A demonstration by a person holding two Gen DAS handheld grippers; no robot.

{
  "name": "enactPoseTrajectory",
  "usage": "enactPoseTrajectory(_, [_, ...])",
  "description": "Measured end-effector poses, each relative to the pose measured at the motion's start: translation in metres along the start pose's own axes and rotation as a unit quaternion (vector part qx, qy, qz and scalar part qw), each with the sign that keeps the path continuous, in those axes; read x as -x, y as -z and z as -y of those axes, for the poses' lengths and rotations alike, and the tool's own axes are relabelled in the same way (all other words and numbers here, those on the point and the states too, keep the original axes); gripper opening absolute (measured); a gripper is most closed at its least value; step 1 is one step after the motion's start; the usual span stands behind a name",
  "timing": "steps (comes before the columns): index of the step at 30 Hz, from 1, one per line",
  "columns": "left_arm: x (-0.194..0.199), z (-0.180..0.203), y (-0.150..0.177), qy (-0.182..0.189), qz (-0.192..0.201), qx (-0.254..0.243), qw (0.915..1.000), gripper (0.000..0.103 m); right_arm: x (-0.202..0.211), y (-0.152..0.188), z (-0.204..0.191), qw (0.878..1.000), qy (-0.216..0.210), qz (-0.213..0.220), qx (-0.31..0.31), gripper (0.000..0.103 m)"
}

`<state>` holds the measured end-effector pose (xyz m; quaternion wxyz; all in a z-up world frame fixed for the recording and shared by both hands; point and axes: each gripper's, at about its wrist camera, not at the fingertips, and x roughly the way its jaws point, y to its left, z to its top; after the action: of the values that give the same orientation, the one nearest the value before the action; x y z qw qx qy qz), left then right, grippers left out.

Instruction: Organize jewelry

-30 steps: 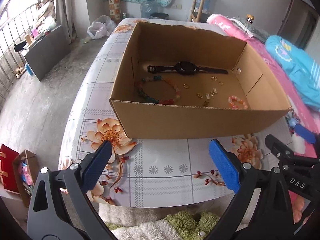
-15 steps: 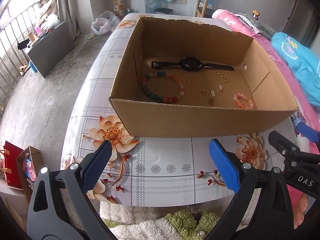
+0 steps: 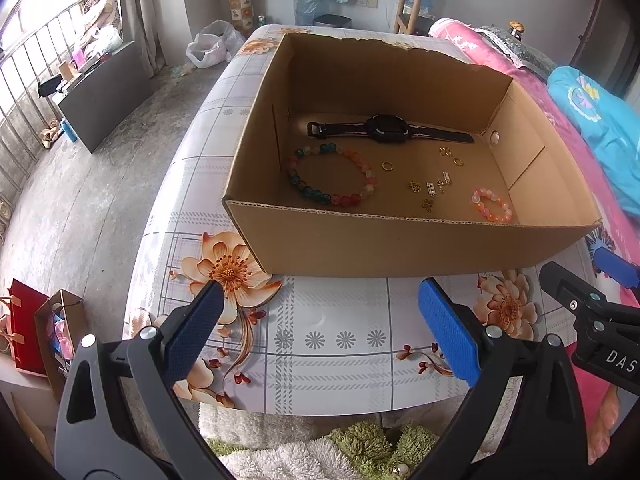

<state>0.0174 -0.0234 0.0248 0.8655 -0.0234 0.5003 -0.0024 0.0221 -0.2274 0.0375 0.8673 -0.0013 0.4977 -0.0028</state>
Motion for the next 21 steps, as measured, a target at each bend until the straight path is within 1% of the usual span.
enactPoseTrajectory(3, [0.0006,0.0001,-0.0005,-0.001,0.001,-0.002,1.0000,0.094,-0.0003,-0.0006,-0.0009,1.000,0.003,0.000,0.002,0.096])
enactPoseTrajectory(12, [0.0009,0.0034,-0.0001,0.003,-0.003,-0.007,1.0000,0.094,-0.0016,-0.0015,0.0004,1.000,-0.007,-0.006,-0.005,0.096])
enactPoseTrajectory(16, [0.0029,0.0044,-0.0009,0.005,-0.003,-0.007,1.0000,0.094,-0.0016,-0.0017,-0.0006,1.000,-0.003,-0.004,-0.003,0.096])
enactPoseTrajectory(21, [0.0037,0.0065,-0.0012,0.004,-0.003,-0.008,1.0000,0.094,-0.0007,-0.0018,-0.0004,1.000,-0.008,-0.001,-0.005,0.096])
